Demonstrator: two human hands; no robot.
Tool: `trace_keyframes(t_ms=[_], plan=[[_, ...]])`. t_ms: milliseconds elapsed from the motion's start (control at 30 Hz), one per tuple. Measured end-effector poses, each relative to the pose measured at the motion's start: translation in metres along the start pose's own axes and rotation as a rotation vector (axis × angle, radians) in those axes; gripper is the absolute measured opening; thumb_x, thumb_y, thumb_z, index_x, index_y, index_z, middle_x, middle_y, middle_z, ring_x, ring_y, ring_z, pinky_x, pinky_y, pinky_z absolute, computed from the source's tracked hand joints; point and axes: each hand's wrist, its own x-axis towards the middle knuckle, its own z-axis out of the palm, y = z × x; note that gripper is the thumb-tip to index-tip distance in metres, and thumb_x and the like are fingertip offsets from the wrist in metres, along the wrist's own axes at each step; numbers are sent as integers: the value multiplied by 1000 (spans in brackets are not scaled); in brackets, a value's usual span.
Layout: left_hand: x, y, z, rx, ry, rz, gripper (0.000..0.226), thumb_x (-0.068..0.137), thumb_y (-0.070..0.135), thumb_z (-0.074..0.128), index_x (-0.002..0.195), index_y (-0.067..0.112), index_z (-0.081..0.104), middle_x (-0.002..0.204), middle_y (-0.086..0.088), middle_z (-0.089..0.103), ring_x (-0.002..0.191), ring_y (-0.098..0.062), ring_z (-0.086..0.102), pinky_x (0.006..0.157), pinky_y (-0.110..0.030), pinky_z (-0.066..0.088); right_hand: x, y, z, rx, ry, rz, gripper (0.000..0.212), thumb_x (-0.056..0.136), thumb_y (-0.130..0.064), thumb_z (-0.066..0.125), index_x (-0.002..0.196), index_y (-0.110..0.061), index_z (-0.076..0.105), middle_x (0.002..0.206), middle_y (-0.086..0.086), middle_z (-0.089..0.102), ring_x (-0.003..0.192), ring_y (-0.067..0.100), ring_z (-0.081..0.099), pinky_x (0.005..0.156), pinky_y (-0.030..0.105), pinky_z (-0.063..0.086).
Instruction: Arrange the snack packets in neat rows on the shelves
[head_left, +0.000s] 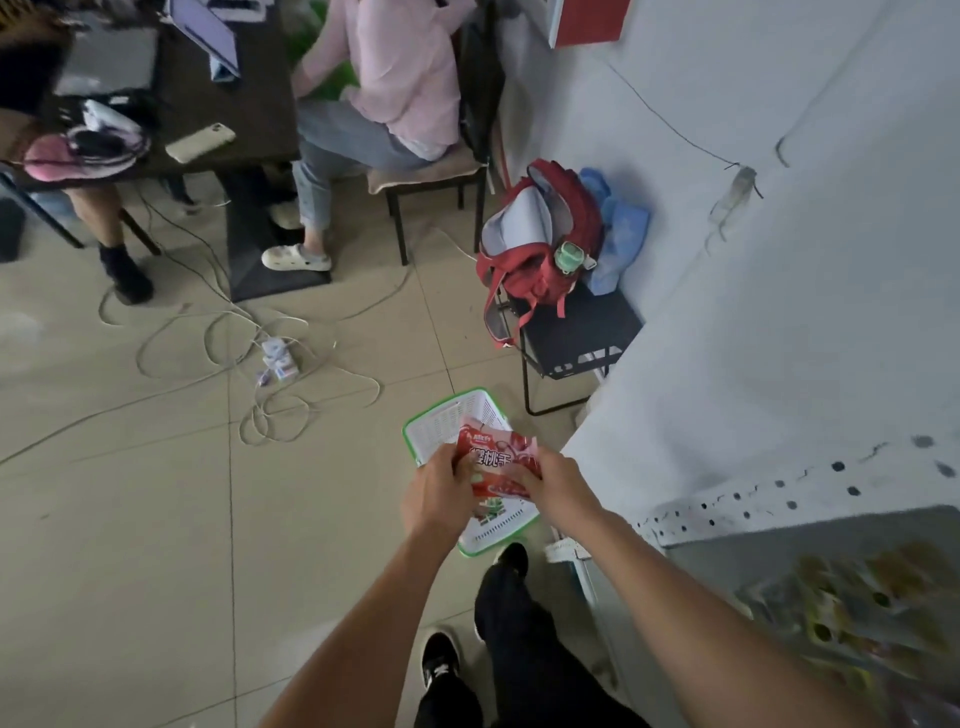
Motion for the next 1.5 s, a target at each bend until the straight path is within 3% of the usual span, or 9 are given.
trace_keyframes(t_ms=[267, 500, 633, 867, 1100, 1267, 1333, 1433, 1500], plan=[[84, 13, 15, 26, -5, -59, 30, 105, 51, 53, 100, 22, 62, 91, 1, 70, 83, -27, 65, 64, -37, 47, 95, 1, -20, 34, -63, 69, 37, 97, -47, 68, 113, -14, 72, 99, 0, 77, 88, 19, 73, 81, 37, 60], [165, -26, 51, -73, -78, -181, 29, 105, 39, 59, 103, 11, 65, 93, -3, 70, 85, -26, 63, 66, -35, 43, 167, 31, 27, 158, -27, 279, 36, 96, -47, 70, 116, -18, 71, 103, -2, 76, 96, 20, 73, 84, 34, 58], [214, -59, 85, -97, -146, -188, 29, 105, 40, 58, 103, 11, 63, 91, -1, 69, 87, -28, 67, 74, -42, 56, 207, 55, 58, 171, -10, 387, 32, 100, -39, 67, 120, -14, 67, 108, -2, 69, 98, 19, 65, 82, 29, 47], [280, -170, 181, -71, -262, -286, 19, 101, 34, 62, 113, 19, 62, 94, 4, 67, 93, -26, 68, 82, -44, 59, 286, 157, 155, 203, -96, 538, 19, 104, -14, 51, 119, -17, 61, 107, 2, 69, 98, 20, 67, 71, 28, 50], [352, -286, 299, -157, -409, -559, 15, 99, 24, 69, 112, 15, 71, 87, -2, 73, 74, -18, 69, 62, -29, 54, 348, 293, 276, 209, -41, 670, 12, 107, -9, 50, 103, -11, 62, 92, 4, 68, 71, 11, 63, 50, 15, 48], [382, -329, 363, -116, -436, -509, 19, 100, 29, 66, 81, 26, 67, 88, -1, 74, 89, -26, 73, 85, -44, 63, 382, 359, 318, 205, 94, 684, 20, 106, -19, 53, 117, -7, 66, 109, 9, 71, 95, 21, 67, 67, 28, 53], [388, -337, 376, -91, -416, -495, 16, 100, 27, 63, 87, 24, 71, 89, 0, 72, 87, -26, 70, 79, -40, 62, 393, 371, 326, 208, 92, 677, 20, 107, -18, 53, 120, -7, 64, 111, 8, 70, 96, 21, 67, 76, 33, 57], [388, -341, 381, 33, -436, -438, 14, 102, 28, 57, 106, 19, 68, 93, -4, 67, 86, -25, 62, 59, -29, 44, 402, 371, 326, 261, 72, 671, 30, 108, -21, 53, 135, -10, 57, 111, 8, 68, 78, 14, 67, 61, 21, 58], [387, -338, 372, 98, -466, -398, 16, 103, 29, 54, 111, 16, 59, 103, -6, 64, 94, -29, 60, 65, -31, 41, 401, 362, 318, 230, 8, 671, 41, 110, -22, 49, 149, -11, 45, 109, 7, 61, 72, 11, 61, 58, 19, 54]])
